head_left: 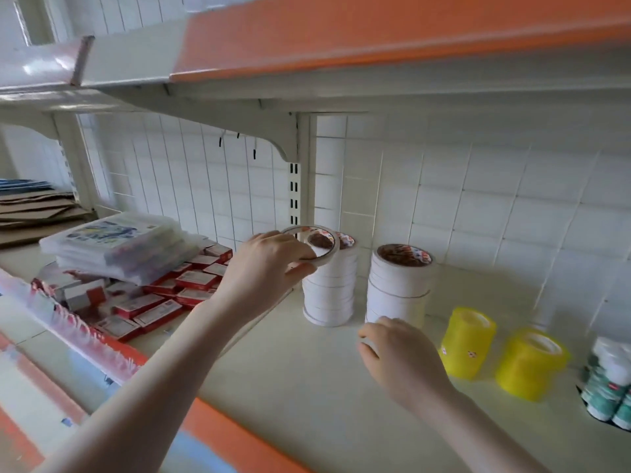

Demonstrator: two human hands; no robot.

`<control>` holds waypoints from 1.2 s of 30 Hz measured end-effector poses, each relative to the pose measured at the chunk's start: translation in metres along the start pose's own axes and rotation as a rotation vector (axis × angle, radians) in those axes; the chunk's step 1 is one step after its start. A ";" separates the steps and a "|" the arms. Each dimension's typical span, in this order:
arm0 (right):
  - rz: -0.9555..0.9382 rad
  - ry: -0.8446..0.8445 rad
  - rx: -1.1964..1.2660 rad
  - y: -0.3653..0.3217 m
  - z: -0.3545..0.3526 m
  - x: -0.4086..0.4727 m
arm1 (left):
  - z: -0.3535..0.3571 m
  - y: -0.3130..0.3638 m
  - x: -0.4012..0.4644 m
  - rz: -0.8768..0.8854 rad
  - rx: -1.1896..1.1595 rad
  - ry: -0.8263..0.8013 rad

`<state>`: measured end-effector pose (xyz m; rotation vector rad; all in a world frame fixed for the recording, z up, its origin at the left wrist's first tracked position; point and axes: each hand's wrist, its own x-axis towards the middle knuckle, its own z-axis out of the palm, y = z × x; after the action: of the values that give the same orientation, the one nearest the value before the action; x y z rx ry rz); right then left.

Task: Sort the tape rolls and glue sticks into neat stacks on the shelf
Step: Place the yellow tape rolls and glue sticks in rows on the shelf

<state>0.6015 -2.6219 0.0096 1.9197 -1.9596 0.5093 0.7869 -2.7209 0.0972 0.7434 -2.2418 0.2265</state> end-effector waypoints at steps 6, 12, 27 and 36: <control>0.024 0.003 0.036 -0.002 0.005 0.013 | 0.022 -0.018 0.038 0.014 -0.079 -0.036; 0.043 0.090 -0.056 -0.007 0.019 0.016 | 0.043 -0.034 0.056 0.068 -0.131 -0.149; -0.009 0.208 -0.169 -0.003 0.042 0.010 | 0.056 -0.046 0.069 0.109 -0.257 -0.234; 0.035 0.141 -0.168 0.005 0.051 0.006 | 0.058 -0.039 0.070 0.055 -0.256 -0.291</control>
<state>0.5966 -2.6516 -0.0318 1.7036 -1.8853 0.4601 0.7353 -2.8054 0.1038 0.6077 -2.5059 -0.1520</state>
